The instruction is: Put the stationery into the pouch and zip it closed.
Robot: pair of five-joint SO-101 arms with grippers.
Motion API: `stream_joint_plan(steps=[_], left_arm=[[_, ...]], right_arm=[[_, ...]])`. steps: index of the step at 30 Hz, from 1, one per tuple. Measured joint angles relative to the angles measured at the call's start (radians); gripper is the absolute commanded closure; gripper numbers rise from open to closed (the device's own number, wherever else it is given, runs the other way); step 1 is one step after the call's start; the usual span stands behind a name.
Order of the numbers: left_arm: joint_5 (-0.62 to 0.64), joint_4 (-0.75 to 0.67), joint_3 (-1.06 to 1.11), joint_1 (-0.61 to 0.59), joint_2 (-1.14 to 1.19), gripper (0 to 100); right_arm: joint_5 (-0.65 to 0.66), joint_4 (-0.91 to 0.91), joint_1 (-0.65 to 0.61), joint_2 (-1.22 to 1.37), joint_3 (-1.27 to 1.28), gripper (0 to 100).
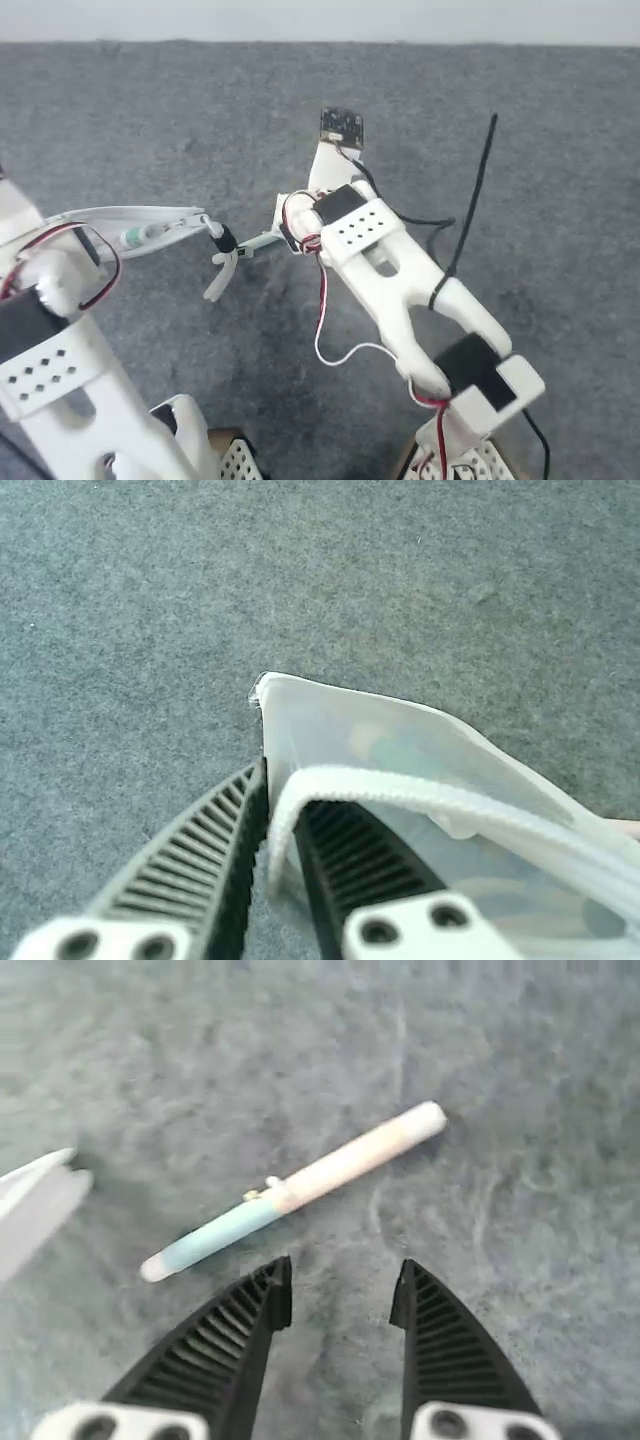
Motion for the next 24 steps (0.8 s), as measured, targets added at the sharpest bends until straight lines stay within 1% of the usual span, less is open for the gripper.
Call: stream_joint_plan(steps=[9,14,24], left_arm=[[0.000,0.000,0.002,0.000,0.000,99],[0.000,0.000,0.003,0.000,0.000,99],[0.000,0.000,0.018,0.000,-0.014,99]], right_arm=[[-0.015,0.000,0.002,0.126,-0.075,83.3],[-0.064,0.000,0.002,0.187,-0.133,83.3],[-0.077,0.003,0.003,0.331,-0.235,83.5]])
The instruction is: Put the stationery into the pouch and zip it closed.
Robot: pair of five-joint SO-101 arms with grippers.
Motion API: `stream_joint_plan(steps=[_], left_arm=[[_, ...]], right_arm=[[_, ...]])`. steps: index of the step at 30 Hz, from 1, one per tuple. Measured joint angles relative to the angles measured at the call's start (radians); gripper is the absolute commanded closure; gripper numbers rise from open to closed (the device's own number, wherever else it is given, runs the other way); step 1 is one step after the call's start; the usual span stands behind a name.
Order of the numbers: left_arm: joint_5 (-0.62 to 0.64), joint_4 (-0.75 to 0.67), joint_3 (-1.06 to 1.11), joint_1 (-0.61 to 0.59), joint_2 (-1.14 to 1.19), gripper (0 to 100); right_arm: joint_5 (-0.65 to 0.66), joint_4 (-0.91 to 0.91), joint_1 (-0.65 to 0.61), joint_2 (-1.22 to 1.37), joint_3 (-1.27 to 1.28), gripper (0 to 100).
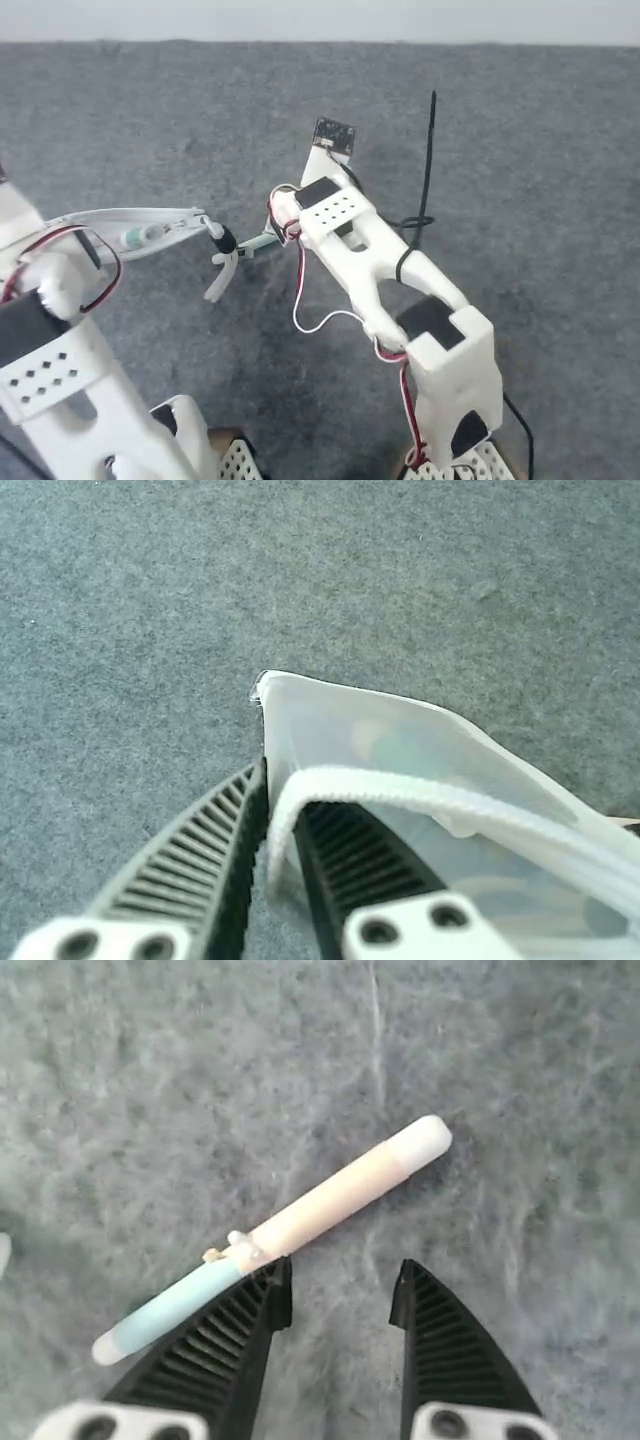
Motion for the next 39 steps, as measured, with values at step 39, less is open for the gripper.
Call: stream_joint_plan(steps=[39], left_arm=[[0.000,0.000,0.002,0.000,0.000,99]], right_arm=[[-0.035,0.213,0.066,0.302,-0.434,83.5]])
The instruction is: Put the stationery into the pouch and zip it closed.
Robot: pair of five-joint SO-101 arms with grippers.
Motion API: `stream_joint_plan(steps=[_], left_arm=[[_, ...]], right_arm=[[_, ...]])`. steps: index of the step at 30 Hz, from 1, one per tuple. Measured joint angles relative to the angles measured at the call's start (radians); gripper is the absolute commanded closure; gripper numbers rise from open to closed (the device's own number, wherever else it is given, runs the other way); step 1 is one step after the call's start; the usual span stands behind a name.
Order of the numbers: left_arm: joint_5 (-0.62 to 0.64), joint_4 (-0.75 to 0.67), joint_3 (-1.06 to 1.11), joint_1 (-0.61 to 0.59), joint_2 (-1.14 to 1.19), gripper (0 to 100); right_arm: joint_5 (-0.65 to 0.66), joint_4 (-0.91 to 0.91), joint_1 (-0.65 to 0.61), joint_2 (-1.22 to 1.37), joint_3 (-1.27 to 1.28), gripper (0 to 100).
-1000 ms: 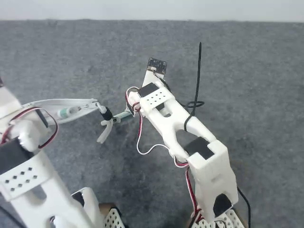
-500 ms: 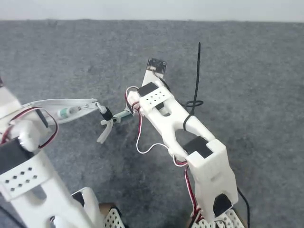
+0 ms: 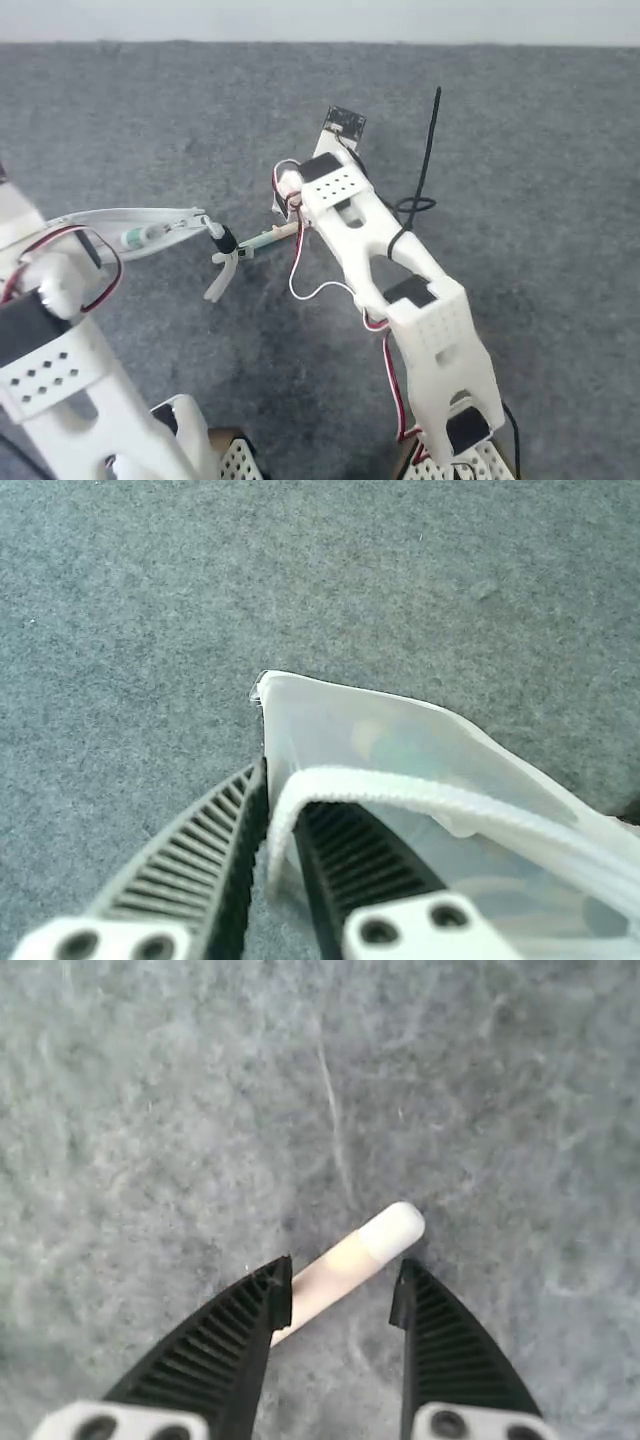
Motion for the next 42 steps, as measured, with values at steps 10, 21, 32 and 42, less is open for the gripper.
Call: stream_joint_plan(steps=[10,21,32,42], left_arm=[[0.000,0.000,0.008,0.000,-0.006,99],[0.000,0.000,0.008,-0.002,-0.006,99],[0.000,0.000,0.008,-0.002,-0.008,99],[0.000,0.000,0.009,-0.002,-0.008,99]], right_arm=[[0.000,0.198,0.000,0.169,-0.287,93.1],[-0.002,0.341,0.017,0.222,-0.420,99.3],[-0.002,0.560,0.025,0.222,-0.729,99.3],[0.015,0.560,0.025,0.222,-0.628,99.2]])
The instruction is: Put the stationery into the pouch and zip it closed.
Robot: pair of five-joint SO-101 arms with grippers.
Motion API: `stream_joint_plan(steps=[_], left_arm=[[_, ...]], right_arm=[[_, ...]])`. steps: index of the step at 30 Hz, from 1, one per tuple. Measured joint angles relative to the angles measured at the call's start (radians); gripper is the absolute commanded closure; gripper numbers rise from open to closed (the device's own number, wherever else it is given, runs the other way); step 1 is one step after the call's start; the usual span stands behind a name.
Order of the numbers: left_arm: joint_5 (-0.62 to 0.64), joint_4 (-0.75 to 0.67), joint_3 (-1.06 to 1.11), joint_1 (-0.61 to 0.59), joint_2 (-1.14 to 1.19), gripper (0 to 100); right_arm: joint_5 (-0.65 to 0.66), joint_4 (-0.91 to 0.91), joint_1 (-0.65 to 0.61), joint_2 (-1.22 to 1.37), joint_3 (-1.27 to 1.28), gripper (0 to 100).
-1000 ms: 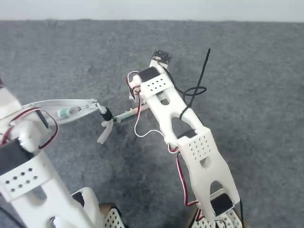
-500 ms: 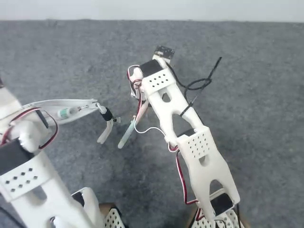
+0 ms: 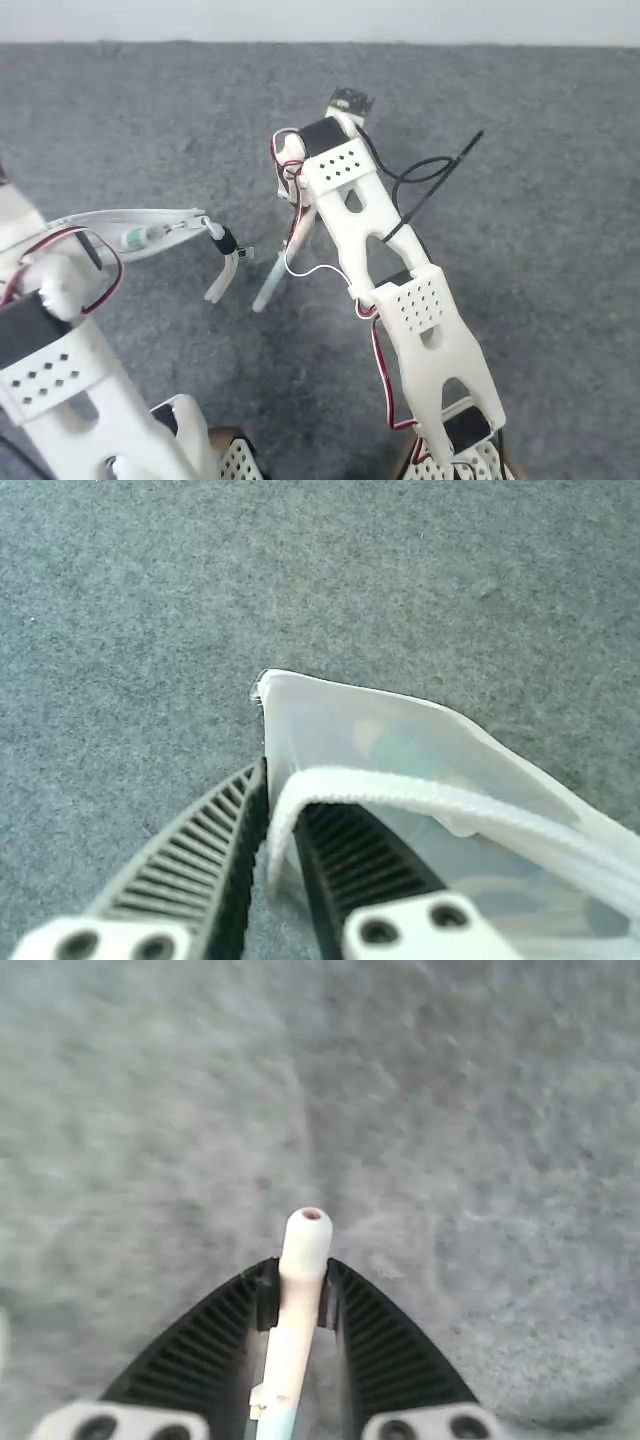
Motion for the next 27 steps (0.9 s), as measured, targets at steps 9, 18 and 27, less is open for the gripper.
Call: stream_joint_plan(steps=[9,18,27], left_arm=[[0.000,0.000,0.000,0.000,0.000,99],[0.000,0.000,0.000,0.000,0.000,99],[0.000,0.000,0.000,0.000,0.000,99]], right_arm=[[0.061,-0.015,0.005,0.057,0.081,99.0],[0.068,-0.021,0.005,0.094,0.081,90.9],[0.068,-0.021,0.005,0.094,0.081,97.2]])
